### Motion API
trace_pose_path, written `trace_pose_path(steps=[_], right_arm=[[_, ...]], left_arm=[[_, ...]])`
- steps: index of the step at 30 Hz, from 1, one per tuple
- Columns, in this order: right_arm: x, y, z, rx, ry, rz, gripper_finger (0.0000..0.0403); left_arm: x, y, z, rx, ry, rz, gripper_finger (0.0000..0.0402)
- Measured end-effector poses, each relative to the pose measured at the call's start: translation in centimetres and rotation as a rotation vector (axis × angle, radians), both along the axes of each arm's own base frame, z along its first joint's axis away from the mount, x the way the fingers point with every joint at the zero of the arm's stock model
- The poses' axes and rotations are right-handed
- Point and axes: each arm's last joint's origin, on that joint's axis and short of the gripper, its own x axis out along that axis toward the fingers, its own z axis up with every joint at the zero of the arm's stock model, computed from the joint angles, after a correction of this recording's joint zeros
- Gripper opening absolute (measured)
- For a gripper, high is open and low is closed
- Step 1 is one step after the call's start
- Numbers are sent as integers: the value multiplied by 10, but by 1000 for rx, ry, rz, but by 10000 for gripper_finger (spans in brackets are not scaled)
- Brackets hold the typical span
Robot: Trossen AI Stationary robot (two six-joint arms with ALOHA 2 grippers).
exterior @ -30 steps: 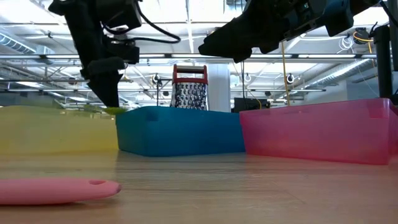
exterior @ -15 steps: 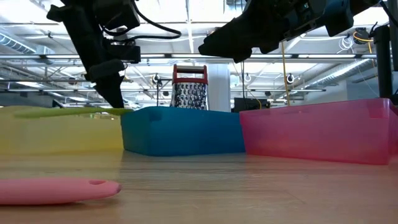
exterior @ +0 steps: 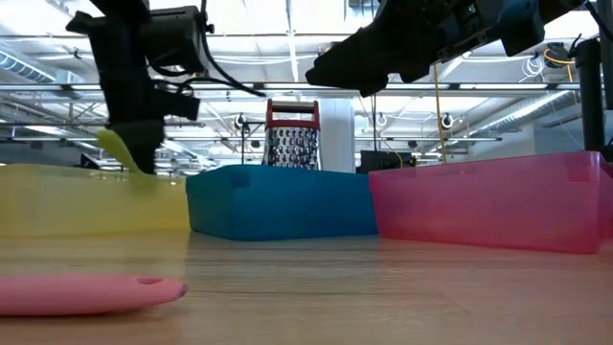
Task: Pick & Place Kitchen Items
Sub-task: Put the green serving spoon into the yellow bin
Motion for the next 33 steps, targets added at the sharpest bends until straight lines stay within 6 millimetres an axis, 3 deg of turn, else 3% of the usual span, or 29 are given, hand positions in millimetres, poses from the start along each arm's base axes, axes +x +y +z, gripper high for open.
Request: trace_pose_path(steps=[16, 26, 33], right_arm=[[0, 0, 0, 0, 1, 0, 130], [0, 0, 0, 1, -2, 0, 130], [0, 0, 0, 1, -2, 0, 130]], left_arm=[[-3, 6, 4, 167, 10, 47, 13], [-3, 6, 1, -12, 11, 40, 9], [-16, 3, -16, -76, 84, 14, 10]])
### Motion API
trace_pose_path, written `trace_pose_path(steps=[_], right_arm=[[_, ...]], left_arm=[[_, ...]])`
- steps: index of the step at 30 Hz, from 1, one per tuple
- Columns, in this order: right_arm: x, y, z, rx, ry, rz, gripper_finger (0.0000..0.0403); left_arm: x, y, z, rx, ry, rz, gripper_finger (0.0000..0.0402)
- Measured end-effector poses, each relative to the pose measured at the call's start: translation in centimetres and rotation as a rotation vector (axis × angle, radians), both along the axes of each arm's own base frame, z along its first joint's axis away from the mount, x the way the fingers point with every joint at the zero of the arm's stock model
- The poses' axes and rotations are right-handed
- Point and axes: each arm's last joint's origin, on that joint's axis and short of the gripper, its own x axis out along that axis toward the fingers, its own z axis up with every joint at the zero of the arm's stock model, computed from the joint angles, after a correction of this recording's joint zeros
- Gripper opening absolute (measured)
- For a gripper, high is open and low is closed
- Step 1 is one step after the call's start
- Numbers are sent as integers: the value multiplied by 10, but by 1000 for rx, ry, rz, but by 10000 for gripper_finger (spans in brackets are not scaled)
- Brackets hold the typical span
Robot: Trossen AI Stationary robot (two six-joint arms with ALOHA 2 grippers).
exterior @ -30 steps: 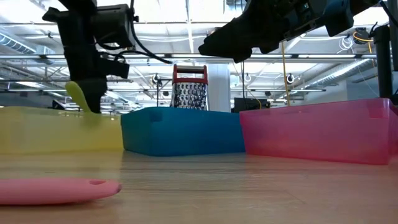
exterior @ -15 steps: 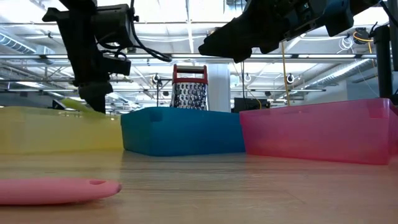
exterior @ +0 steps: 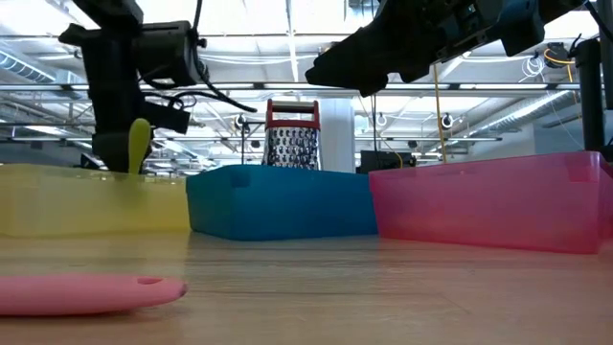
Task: Pick & Place Kitchen Items
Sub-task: Put the green serving spoon into the yellow bin
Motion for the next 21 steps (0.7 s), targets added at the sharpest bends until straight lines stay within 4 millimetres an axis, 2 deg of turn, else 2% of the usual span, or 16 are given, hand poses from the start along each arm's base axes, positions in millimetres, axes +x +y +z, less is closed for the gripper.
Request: trace_pose_path(steps=[6, 13, 17, 21], right_arm=[[0, 0, 0, 0, 0, 0, 130], [0, 0, 0, 0, 0, 0, 130], [0, 0, 0, 0, 0, 0, 130], [0, 0, 0, 0, 0, 0, 130]], left_arm=[[-20, 0, -11, -5, 147, 82, 5], [-27, 0, -7, 0, 197, 139, 4], [-24, 1, 4, 60, 112, 159, 9], [-24, 2, 26, 84, 7, 154, 4]])
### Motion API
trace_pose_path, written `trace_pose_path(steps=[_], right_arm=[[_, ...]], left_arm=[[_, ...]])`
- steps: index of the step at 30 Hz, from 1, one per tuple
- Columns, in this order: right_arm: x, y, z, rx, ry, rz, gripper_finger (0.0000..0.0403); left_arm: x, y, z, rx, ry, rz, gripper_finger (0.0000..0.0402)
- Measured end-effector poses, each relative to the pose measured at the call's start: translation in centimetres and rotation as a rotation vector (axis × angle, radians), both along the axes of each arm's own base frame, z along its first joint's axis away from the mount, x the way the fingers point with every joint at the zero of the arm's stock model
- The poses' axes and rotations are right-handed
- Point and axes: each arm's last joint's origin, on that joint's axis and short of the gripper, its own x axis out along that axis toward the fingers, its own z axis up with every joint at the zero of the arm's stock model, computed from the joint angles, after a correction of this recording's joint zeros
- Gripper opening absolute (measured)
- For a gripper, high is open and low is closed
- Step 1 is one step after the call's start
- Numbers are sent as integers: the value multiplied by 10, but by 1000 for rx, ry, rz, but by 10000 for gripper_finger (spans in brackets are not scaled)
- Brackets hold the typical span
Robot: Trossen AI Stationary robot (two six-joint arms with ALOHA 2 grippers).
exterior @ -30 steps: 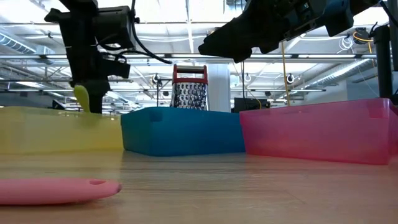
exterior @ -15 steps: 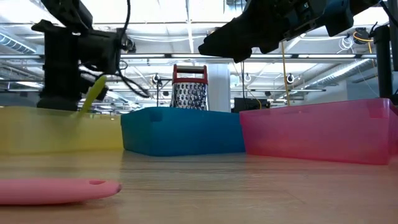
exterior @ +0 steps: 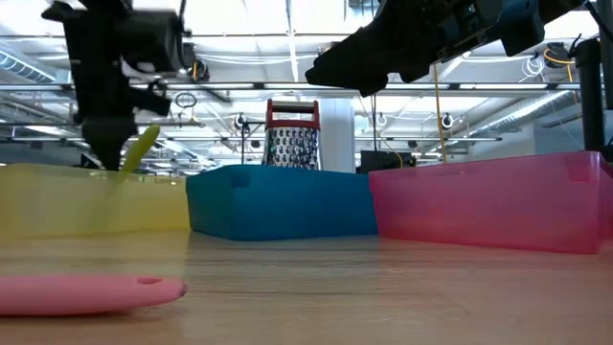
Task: Pick & Place Kitchen Items
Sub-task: Put the green serving spoon into the yellow bin
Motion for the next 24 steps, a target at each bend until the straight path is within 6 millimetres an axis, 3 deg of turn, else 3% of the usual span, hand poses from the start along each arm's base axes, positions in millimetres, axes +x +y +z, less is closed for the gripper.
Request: trace_pose_path(steps=[5, 11, 18, 24], right_arm=[[0, 0, 0, 0, 0, 0, 130], [0, 0, 0, 0, 1, 0, 130], [0, 0, 0, 0, 1, 0, 130], [0, 0, 0, 0, 0, 1, 130]], left_arm=[[-4, -8, 32, 10, -168, -97, 8], [-17, -33, 54, -54, -345, -157, 6], [-4, -78, 60, -181, -548, -416, 5], [10, -110, 45, -191, -570, -534, 4]])
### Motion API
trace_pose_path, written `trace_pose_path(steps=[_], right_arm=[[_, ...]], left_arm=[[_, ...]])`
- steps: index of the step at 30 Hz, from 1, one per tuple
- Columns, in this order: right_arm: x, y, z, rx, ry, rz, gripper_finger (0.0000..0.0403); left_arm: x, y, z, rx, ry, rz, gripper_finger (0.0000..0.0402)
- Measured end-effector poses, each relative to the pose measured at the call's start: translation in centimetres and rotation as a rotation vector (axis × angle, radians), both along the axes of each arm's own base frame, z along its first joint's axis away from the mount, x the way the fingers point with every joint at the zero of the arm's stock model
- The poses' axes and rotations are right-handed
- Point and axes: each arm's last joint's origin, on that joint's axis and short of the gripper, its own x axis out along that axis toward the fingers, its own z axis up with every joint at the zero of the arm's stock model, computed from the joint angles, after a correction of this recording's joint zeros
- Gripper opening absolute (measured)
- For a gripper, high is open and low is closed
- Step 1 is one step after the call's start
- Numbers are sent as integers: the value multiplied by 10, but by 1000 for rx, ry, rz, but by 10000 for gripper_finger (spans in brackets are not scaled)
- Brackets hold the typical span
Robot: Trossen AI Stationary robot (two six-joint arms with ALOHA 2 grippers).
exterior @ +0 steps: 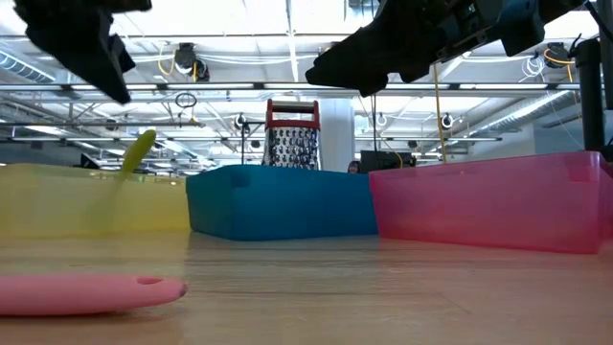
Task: Pick & Place Kitchen Items
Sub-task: Put the green serving spoon into the yellow bin
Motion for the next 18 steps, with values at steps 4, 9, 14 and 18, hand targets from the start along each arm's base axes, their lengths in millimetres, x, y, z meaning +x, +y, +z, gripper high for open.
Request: trace_pose_path(steps=[4, 9, 14, 18], right_arm=[[0, 0, 0, 0, 0, -1, 130], [0, 0, 0, 0, 0, 0, 130], [0, 0, 0, 0, 0, 0, 130], [0, 0, 0, 0, 0, -1, 130]], left_arm=[[9, -9, -19, 54, 69, -2, 3], [18, -12, -37, 129, 131, 18, 2], [24, -2, -42, 206, 132, 89, 5], [27, 13, -41, 265, 138, 148, 3]])
